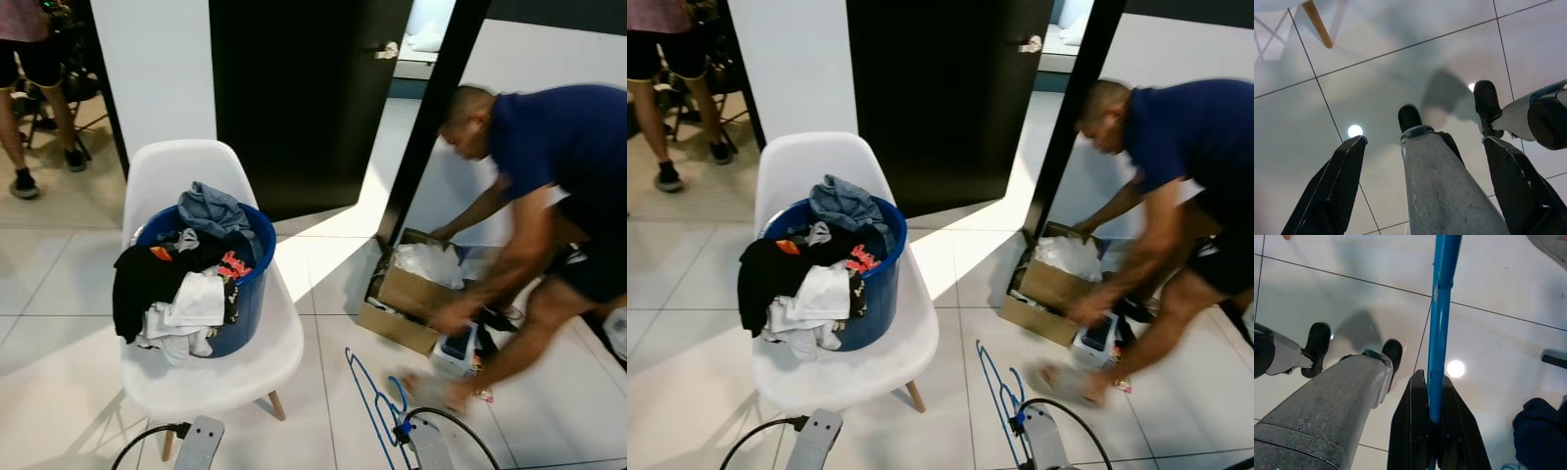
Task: Hang hanger
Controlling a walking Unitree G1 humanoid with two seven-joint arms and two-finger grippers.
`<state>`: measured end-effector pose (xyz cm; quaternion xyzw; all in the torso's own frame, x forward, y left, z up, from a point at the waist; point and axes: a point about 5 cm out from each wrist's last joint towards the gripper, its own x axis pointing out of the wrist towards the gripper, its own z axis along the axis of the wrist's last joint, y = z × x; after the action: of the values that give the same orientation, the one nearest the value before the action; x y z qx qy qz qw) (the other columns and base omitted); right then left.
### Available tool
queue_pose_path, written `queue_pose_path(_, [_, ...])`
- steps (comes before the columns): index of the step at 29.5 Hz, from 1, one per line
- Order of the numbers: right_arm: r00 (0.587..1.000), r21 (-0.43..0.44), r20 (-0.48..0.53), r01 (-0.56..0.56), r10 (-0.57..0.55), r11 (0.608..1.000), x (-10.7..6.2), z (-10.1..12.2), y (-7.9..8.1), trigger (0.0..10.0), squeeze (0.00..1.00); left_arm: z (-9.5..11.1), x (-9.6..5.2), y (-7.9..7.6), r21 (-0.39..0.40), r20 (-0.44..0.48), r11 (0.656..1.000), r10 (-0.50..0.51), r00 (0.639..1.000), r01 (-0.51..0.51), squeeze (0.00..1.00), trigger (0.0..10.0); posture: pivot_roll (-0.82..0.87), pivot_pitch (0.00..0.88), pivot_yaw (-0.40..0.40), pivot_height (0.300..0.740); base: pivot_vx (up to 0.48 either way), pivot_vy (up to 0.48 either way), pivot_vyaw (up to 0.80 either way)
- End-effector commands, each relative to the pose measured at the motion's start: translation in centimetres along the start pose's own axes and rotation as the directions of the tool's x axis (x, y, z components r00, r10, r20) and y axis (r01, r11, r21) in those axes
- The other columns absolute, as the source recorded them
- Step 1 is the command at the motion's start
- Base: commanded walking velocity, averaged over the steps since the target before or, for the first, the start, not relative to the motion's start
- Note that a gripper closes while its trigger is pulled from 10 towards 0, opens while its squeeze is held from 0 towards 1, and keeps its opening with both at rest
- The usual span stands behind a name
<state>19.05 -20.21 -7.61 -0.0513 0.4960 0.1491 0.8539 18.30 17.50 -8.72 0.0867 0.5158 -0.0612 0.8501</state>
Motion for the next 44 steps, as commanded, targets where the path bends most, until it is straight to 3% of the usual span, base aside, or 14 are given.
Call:
queue_pose_path(1, [1.000, 0.006, 0.003, 0.014, -0.014, 1.000, -0.1, 0.1, -0.3, 10.0, 0.00, 0.1, 0.0, -0.3, -0.011, 0.005, 1.000, -0.010, 1.000, 0.010, 0.00, 10.0, 0.02, 0.000, -0.125, 0.740, 0.000, 0.000, 0.00])
queue_pose_path(11, [0.999, 0.072, 0.024, 0.035, -0.037, 0.997, -0.1, 0.0, -0.3, 10.0, 0.00, 1.1, 0.0, -0.1, 0.010, 0.064, 1.000, 0.003, 0.998, -0.004, 0.00, 10.0, 0.00, 0.000, -0.090, 0.740, 0.000, 0.000, 0.00])
queue_pose_path(14, [0.999, 0.084, 0.027, 0.035, -0.037, 0.996, 0.0, -0.1, -0.2, 10.0, 0.00, 2.0, -0.1, 0.5, -0.012, 0.122, 0.999, 0.031, 0.992, -0.030, 0.00, 10.0, 0.00, 0.000, -0.083, 0.740, 0.000, 0.000, 0.00])
queue_pose_path(16, [0.999, 0.097, 0.030, 0.030, -0.033, 0.995, 0.0, -0.1, 0.0, 10.0, 0.00, 3.3, -0.3, 2.2, -0.070, 0.196, 0.990, 0.134, 0.971, -0.122, 0.00, 10.0, 0.00, 0.000, -0.071, 0.740, 0.000, 0.000, 0.00])
queue_pose_path(18, [0.999, 0.119, 0.035, 0.021, -0.026, 0.993, 0.1, -0.1, 0.2, 10.0, 0.00, 6.5, -1.8, 7.1, -0.299, 0.283, 0.886, 0.437, 0.853, -0.355, 0.00, 10.0, 0.00, 0.000, -0.066, 0.740, 0.000, 0.000, 0.00])
queue_pose_path(20, [0.999, 0.127, 0.038, 0.018, -0.023, 0.992, 0.1, -0.1, 0.2, 10.0, 0.00, 8.2, -3.1, 9.9, -0.444, 0.298, 0.783, 0.588, 0.752, -0.436, 0.00, 10.0, 0.00, 0.000, -0.065, 0.740, 0.000, 0.000, 0.00])
queue_pose_path(22, [0.999, 0.128, 0.039, 0.016, -0.021, 0.992, 0.1, 0.0, 0.2, 10.0, 0.00, 9.4, -3.9, 11.1, -0.498, 0.327, 0.746, 0.633, 0.701, -0.442, 0.00, 10.0, 0.01, 0.000, -0.065, 0.740, 0.000, 0.000, 0.00])
queue_pose_path(24, [0.999, 0.128, 0.039, 0.016, -0.021, 0.992, 0.1, 0.0, 0.2, 10.0, 0.00, 9.4, -3.9, 11.1, -0.498, 0.327, 0.746, 0.633, 0.701, -0.442, 0.00, 10.0, 0.01, 0.000, -0.065, 0.740, 0.000, 0.000, 0.00])
queue_pose_path(26, [0.999, 0.128, 0.041, 0.015, -0.020, 0.992, 0.1, 0.0, 0.2, 10.0, 0.00, 11.2, -4.8, 11.7, -0.536, 0.394, 0.734, 0.654, 0.646, -0.416, 0.00, 10.0, 0.00, 0.000, -0.064, 0.740, 0.000, 0.000, 0.00])
queue_pose_path(29, [0.999, 0.128, 0.043, 0.014, -0.020, 0.992, 0.1, 0.1, 0.2, 10.0, 0.00, 14.8, -6.6, 11.6, -0.534, 0.560, 0.766, 0.638, 0.529, -0.359, 0.00, 10.0, 0.00, 0.000, -0.064, 0.740, 0.000, 0.000, 0.00])
queue_pose_path(30, [0.999, 0.128, 0.043, 0.014, -0.020, 0.992, 0.1, 0.1, 0.2, 10.0, 0.00, 14.8, -6.6, 11.6, -0.534, 0.560, 0.766, 0.638, 0.529, -0.359, 0.00, 10.0, 0.00, 0.000, -0.064, 0.740, 0.000, 0.000, 0.00])
queue_pose_path(32, [0.999, 0.137, 0.048, 0.014, -0.021, 0.990, 0.1, 0.1, 0.3, 10.0, 0.00, 18.4, -8.5, 10.1, -0.481, 0.723, 0.831, 0.557, 0.409, -0.280, 0.00, 10.0, 0.01, 0.000, -0.066, 0.740, 0.000, 0.000, 0.00])
queue_pose_path(34, [0.998, 0.145, 0.051, 0.015, -0.023, 0.989, 0.1, 0.1, 0.3, 10.0, 0.00, 20.9, -10.1, 8.6, -0.411, 0.818, 0.881, 0.470, 0.331, -0.235, 0.00, 10.0, 0.01, 0.000, -0.066, 0.740, 0.000, 0.000, 0.00])
queue_pose_path(44, [0.998, 0.156, 0.054, 0.021, -0.030, 0.988, 0.1, 0.0, 0.3, 10.0, 0.00, 25.0, -13.7, 4.6, -0.211, 0.953, 0.963, 0.240, 0.184, -0.165, 0.00, 10.0, 0.00, 0.000, -0.058, 0.740, 0.059, 0.000, 0.00])
